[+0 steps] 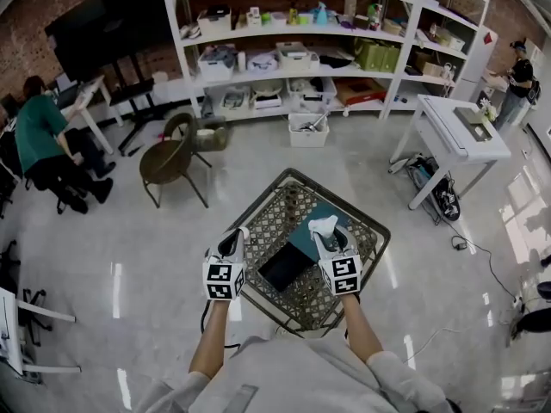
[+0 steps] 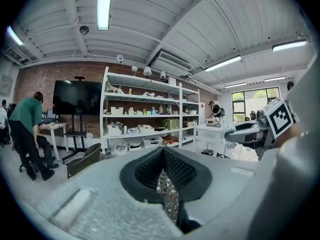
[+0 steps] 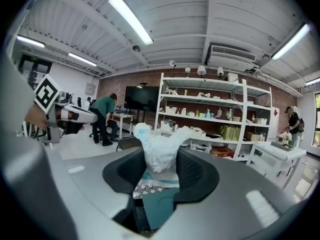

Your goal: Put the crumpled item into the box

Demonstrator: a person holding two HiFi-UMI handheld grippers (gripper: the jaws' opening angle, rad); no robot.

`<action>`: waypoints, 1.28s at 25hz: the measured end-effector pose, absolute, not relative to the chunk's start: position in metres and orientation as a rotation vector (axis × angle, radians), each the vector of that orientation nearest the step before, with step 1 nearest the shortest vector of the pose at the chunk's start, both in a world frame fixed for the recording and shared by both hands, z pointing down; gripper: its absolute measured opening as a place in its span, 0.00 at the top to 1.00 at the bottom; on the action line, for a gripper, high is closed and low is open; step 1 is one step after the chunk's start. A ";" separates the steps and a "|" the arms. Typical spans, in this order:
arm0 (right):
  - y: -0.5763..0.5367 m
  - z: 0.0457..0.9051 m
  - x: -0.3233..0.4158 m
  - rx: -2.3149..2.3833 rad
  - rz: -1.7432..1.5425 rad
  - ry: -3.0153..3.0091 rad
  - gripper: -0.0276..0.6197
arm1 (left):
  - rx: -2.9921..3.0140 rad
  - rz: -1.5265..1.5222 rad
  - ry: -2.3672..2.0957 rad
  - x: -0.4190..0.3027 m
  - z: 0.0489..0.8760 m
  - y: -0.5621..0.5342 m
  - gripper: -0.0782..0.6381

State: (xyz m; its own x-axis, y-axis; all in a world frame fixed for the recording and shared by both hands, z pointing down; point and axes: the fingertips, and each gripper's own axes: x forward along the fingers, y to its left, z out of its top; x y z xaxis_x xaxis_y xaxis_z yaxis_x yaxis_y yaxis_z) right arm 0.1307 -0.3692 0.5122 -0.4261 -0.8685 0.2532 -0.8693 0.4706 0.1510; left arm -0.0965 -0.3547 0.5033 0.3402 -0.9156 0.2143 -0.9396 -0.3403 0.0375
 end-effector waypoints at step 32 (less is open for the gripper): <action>-0.380 0.610 0.089 1.368 0.240 -2.333 0.70 | 2.358 0.365 -1.549 -0.117 0.590 -0.374 0.88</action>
State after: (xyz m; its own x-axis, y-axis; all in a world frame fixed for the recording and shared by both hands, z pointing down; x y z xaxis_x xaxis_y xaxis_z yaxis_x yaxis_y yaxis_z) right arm 0.0894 -0.3801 0.6098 -0.4254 -0.7907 0.4403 -0.8638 0.4998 0.0630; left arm -0.1171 -0.3738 0.5897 0.3879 -0.8454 0.3671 -0.9204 -0.3765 0.1056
